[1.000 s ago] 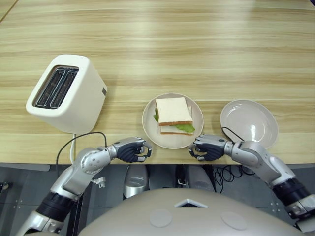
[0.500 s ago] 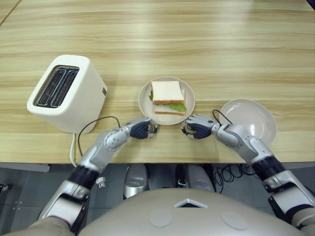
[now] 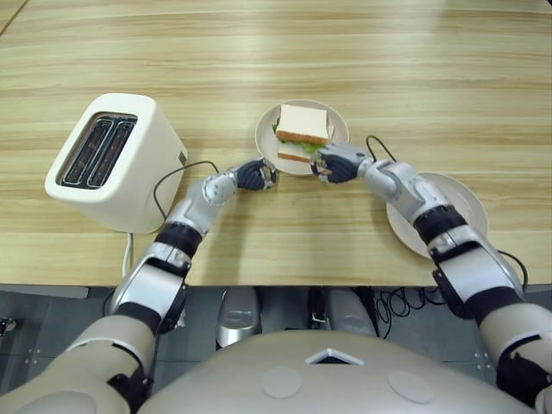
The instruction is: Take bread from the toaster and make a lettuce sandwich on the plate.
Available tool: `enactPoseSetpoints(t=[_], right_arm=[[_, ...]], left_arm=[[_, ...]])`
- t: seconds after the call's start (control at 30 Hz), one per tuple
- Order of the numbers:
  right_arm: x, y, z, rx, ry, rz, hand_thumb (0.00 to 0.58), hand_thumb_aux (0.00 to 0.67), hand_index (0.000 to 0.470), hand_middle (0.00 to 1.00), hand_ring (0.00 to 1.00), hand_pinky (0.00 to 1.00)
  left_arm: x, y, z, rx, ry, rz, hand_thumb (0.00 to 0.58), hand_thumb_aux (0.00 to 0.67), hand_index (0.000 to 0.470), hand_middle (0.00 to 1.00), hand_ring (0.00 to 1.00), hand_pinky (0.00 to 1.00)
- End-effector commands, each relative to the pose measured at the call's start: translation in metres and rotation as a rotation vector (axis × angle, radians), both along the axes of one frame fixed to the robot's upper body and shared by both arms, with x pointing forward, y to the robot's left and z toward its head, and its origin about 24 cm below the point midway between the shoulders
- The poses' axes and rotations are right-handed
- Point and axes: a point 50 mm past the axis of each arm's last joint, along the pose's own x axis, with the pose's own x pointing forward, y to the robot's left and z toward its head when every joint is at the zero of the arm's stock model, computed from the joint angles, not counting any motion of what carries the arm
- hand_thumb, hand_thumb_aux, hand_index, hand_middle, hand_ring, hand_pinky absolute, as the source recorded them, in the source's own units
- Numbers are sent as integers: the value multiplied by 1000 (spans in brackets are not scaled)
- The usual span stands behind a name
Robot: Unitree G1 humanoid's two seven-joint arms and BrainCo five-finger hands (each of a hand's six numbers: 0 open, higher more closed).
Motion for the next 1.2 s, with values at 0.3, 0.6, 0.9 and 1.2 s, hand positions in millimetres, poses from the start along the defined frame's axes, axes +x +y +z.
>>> enactPoseSetpoints(t=[0.3,0.6,0.9,1.2], right_arm=[[16,8,20,92,-165,-26,580,670,460,1000,1000,1000],[-45,-25,72,552,-422,-7,0,0,0,0,0,0],[-107,-43,108,1123,-763,-172,0,0,0,0,0,0],[-98,-35,73,1039,-712,-202,0,0,0,0,0,0]], left_arm=[[14,-3,10,-50,-69,37,580,670,460,1000,1000,1000],[-22,36,75,-234,-481,173,0,0,0,0,0,0],[-56,52,125,-793,-736,402,0,0,0,0,0,0],[-57,62,81,-748,-729,428,0,0,0,0,0,0]])
